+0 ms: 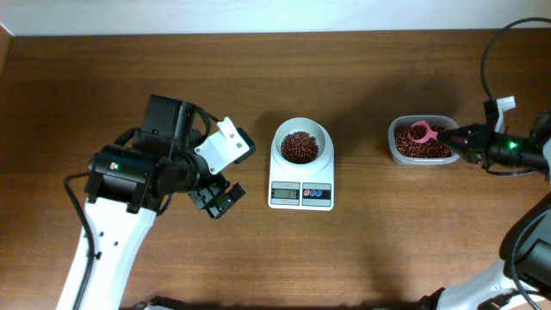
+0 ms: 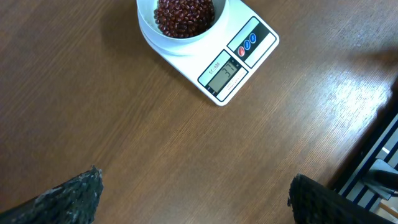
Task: Scoop and weigh 50g on scale
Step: 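Carry the filled scoop over the white bowl with the right gripper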
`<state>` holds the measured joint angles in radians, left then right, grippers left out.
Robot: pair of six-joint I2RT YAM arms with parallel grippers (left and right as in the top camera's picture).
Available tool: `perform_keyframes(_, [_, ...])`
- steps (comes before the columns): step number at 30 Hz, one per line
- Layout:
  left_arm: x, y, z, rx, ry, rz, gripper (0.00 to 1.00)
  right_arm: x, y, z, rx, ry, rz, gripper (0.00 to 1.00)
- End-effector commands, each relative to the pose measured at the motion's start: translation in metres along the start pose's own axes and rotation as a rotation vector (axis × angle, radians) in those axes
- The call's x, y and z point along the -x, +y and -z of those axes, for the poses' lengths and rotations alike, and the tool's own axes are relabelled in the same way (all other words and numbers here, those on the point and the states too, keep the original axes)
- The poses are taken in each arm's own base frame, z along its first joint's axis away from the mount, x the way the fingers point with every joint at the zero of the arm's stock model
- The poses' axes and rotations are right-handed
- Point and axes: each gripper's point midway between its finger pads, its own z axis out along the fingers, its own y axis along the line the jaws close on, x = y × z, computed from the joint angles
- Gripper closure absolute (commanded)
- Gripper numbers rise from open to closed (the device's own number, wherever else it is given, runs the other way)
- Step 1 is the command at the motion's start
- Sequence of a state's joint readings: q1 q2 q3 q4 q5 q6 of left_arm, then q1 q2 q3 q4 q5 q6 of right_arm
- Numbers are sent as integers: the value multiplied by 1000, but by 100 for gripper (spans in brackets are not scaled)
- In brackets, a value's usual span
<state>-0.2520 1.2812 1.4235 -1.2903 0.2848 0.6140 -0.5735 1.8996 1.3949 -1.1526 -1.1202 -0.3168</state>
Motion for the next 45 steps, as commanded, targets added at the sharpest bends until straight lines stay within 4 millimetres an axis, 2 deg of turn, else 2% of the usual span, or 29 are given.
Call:
perform_keyframes(1, [4, 1, 3, -2, -19, -18, 1, 4, 14, 0, 102, -28, -3, 96])
perform_keyframes(5, [4, 1, 3, -2, -19, -18, 1, 2, 25, -8, 142, -12, 4, 96])
perform_keyframes(8, [4, 1, 3, -2, -19, -18, 1, -3, 46, -25, 216, 23, 25, 96])
perform_keyframes(15, [4, 1, 3, -2, -19, -18, 1, -45, 89, -88, 271, 233, 101, 96])
perform_keyframes(20, [4, 1, 3, -2, -19, -18, 1, -74, 111, -120, 298, 349, 159, 96])
perform_keyframes(25, [4, 1, 3, -2, -19, -18, 1, -81, 122, -139, 305, 386, 173, 96])
perform_keyframes(33, [4, 1, 3, -2, -19, -18, 1, -80, 134, -161, 320, 393, 235, 96])
perform_keyframes(45, [4, 1, 3, -2, -19, -18, 0, -81, 134, -163, 316, 398, 245, 96])
